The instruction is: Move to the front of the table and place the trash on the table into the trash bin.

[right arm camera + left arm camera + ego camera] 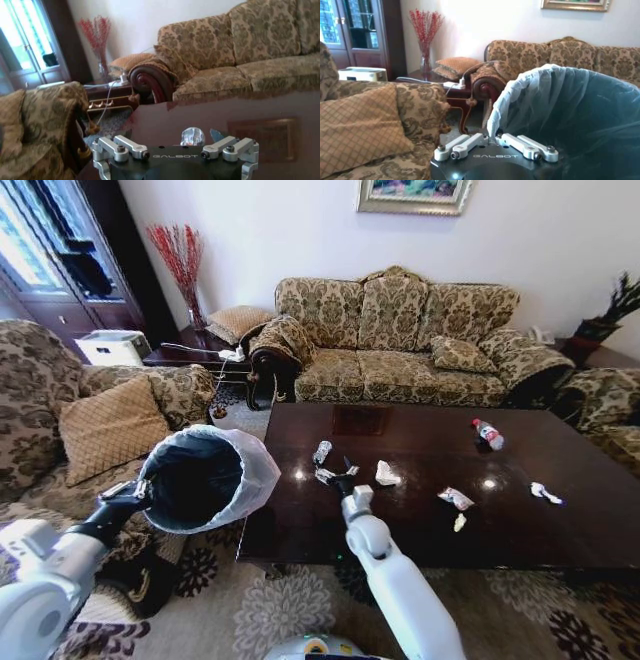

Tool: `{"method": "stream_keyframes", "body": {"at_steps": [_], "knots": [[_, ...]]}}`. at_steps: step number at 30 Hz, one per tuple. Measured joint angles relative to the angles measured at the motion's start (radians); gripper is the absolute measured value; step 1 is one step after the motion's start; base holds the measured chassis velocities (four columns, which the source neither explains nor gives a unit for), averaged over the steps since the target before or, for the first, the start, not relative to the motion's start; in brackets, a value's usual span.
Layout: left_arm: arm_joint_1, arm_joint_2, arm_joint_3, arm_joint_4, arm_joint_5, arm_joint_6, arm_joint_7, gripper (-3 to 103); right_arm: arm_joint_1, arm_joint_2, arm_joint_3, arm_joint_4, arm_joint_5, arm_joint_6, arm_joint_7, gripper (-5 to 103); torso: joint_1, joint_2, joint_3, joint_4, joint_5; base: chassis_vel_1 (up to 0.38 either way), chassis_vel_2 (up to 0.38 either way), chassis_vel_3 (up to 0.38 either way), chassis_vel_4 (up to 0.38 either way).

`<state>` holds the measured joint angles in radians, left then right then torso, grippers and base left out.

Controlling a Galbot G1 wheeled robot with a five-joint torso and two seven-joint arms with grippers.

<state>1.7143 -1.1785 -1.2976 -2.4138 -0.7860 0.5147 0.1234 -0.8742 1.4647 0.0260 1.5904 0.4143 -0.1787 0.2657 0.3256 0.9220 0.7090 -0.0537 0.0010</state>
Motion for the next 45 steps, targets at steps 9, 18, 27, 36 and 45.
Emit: {"method": "stream_keyframes", "body": {"at_steps": [9, 18, 27, 36, 45], "knots": [[0.007, 0.010, 0.016, 0.012, 0.018, 0.000, 0.001, 0, 0.179, 0.096, -0.055, -0.250, -0.015, 0.016, 0.004, 100, 0.001, 0.000, 0.000, 0.0003, -0.0016, -0.025, -0.032, 0.001, 0.011], [0.013, 0.012, 0.040, 0.024, 0.041, -0.002, 0.003, 0, 0.278, 0.147, -0.029, -0.511, -0.129, 0.093, -0.026, 100, 0.000, 0.000, 0.000, -0.0003, -0.0011, 0.000, 0.000, 0.000, 0.000], [0.015, 0.005, 0.042, 0.025, 0.045, -0.006, 0.005, 0, 0.313, 0.146, 0.010, -0.639, -0.171, 0.156, -0.062, 100, 0.000, 0.000, 0.000, 0.0003, -0.0010, 0.000, 0.000, 0.000, 0.000], [0.021, -0.007, 0.047, 0.018, 0.059, -0.011, 0.011, 0, 0.326, 0.145, 0.000, -0.678, -0.150, 0.189, -0.152, 100, 0.000, 0.000, 0.000, 0.0002, -0.0010, 0.000, 0.000, 0.000, 0.000], [0.038, -0.012, 0.027, 0.008, 0.059, -0.020, 0.016, 0, 0.375, 0.144, 0.020, -0.789, -0.153, 0.236, -0.233, 100, 0.000, 0.000, 0.000, 0.0002, -0.0009, 0.000, 0.000, 0.000, 0.000]]}}
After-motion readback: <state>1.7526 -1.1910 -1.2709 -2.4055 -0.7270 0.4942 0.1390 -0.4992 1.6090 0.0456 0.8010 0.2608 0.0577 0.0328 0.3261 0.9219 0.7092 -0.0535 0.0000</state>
